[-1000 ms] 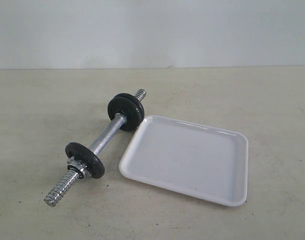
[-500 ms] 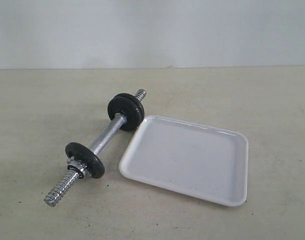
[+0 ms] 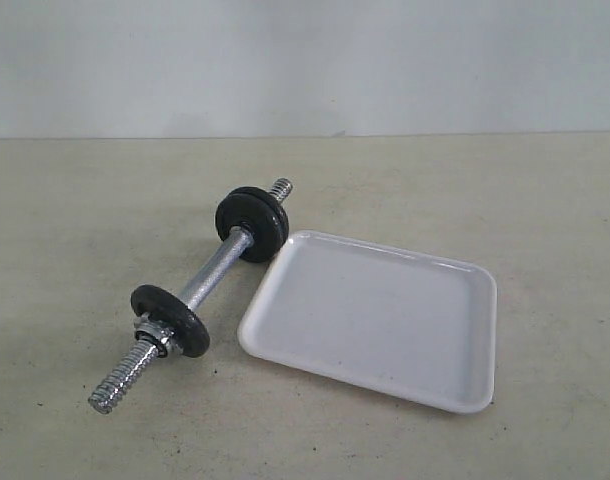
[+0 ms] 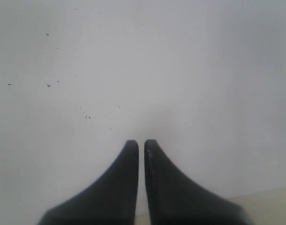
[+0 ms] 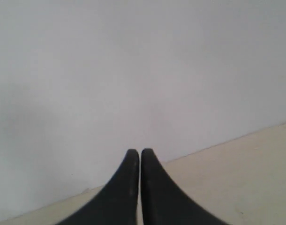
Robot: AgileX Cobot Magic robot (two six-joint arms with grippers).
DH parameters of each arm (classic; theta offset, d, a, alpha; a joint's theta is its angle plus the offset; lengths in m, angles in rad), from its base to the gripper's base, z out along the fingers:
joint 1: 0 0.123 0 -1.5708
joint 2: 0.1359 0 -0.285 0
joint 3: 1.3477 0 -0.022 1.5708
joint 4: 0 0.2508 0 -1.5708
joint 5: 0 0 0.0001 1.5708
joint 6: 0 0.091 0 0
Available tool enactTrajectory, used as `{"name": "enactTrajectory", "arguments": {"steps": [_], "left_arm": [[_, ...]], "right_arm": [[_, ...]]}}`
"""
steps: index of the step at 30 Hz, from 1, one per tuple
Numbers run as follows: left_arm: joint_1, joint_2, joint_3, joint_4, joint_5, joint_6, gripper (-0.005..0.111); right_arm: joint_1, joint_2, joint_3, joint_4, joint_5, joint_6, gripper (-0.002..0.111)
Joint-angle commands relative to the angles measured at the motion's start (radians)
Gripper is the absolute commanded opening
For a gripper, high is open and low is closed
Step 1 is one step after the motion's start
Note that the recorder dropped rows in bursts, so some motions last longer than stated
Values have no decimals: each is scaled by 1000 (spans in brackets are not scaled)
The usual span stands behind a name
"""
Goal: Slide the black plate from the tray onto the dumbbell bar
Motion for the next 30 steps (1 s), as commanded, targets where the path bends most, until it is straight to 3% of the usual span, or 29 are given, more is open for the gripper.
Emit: {"name": "enactTrajectory", "arguments": {"steps": [1,5,11,19,26,30], "left_arm": [[4,2,4,-5,-12,-6,4],[4,2,4,-5,-12,-6,4],[4,2,4,-5,-12,-6,4],[4,0,4,-5,-12,-7,4],[4,0,4,-5,-12,-7,4],[4,0,4,-5,-12,-7,4]], "right_arm": [[-150,-180,19,-45,320,-135,0],[-362,-349,120,-267,732,-134,0],[-545,-688,388,-264,665,107,0],[-547,-688,433,-266,699,112,0],[-547,-688,326,-272,788,-45,0],[-547,-688,328,-412,801,61,0]]}}
